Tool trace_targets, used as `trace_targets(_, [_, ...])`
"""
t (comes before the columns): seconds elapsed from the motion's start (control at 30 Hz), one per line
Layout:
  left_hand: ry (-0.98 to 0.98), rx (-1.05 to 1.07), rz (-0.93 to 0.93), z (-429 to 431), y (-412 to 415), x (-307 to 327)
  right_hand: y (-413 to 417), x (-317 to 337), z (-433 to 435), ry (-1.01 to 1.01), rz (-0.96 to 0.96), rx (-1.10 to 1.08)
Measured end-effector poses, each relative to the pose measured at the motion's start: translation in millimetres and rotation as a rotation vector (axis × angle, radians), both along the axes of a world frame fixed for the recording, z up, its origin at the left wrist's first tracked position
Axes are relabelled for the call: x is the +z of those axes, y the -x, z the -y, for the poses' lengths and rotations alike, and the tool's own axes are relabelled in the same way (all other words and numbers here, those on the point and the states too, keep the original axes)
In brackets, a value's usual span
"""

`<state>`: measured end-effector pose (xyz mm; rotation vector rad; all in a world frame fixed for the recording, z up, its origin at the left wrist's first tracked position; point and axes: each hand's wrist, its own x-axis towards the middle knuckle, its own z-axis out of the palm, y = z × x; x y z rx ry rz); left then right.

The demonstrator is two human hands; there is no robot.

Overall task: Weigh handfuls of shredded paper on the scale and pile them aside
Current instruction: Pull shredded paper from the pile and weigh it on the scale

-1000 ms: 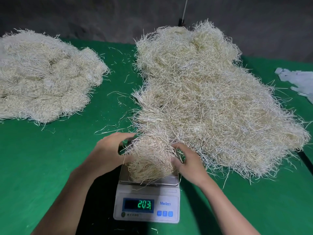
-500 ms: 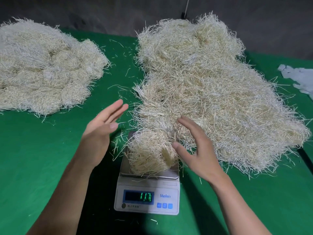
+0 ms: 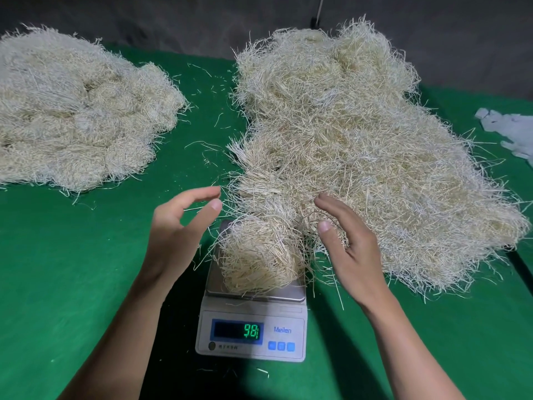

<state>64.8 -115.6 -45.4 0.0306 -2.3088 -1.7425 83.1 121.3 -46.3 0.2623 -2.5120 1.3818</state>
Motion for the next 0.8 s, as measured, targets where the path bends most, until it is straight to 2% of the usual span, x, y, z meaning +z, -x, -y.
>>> trace_targets(0.57, [0.003,0.036,0.035,-1,6,-11,10,-15,-4,0.008,0.000,0.003])
trace_targets(0.7, [0.104,0.101,0.150,-6,10,-35,27,-38,-2,-0.072,0.253,0.061])
trace_targets(0.8, [0.265,0.021,0.243,-18,13,-58,43,-55,10,-0.220,0.430,0.164])
